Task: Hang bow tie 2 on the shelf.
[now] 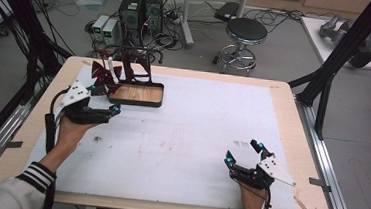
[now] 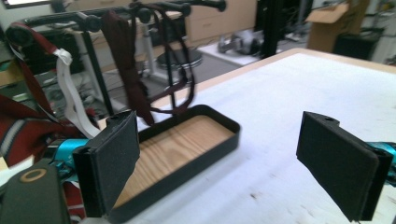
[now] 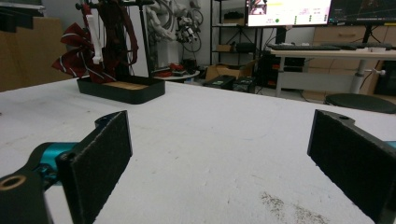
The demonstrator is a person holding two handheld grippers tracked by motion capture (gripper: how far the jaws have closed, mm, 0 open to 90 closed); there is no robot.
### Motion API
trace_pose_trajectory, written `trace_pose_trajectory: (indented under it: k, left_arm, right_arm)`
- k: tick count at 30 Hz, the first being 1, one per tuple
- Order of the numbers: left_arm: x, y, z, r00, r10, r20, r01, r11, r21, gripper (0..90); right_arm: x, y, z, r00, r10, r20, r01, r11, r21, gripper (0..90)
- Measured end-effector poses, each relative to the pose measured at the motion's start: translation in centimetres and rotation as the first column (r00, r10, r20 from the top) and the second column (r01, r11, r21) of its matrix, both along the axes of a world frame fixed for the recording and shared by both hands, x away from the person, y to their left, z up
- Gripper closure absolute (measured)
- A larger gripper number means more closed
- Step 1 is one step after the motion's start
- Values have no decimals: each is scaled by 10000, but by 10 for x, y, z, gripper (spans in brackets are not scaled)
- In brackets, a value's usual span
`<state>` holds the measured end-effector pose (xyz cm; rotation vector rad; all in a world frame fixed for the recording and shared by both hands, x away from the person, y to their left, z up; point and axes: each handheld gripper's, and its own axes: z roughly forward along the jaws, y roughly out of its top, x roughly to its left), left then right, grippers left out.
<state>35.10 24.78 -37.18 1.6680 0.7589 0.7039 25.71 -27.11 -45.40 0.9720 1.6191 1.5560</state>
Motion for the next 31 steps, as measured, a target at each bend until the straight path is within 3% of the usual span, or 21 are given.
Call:
trace_pose_trajectory:
  k: [6,10,16,23,25,31]
  left_arm:
    - [-22,12,-15,9971,-755,128,759,9965,-356,107]
    - [-46,23,-36,9917,-1158,555,1187,9916,-507,107]
    - [-73,38,-65,9899,-927,1075,1056,9870,-1210,107]
    - [-81,46,-82,9867,-566,1524,820,9826,-1664,107]
    - [-82,48,-83,9843,-498,1695,818,9789,-1870,106]
    - [-82,50,-84,9864,-336,1608,675,9753,-2102,105]
  right_arm:
    - [-1,1,0,10000,-24,36,24,10000,-55,56]
    - [0,1,0,9999,-20,119,21,9999,-110,56]
    - [0,2,0,10000,-10,30,11,9999,-154,56]
    - [0,2,0,10000,-47,3,47,9999,-164,55]
    - [0,2,0,10000,-52,6,52,9998,-166,55]
    - [-1,3,0,10000,-38,75,39,9997,-246,56]
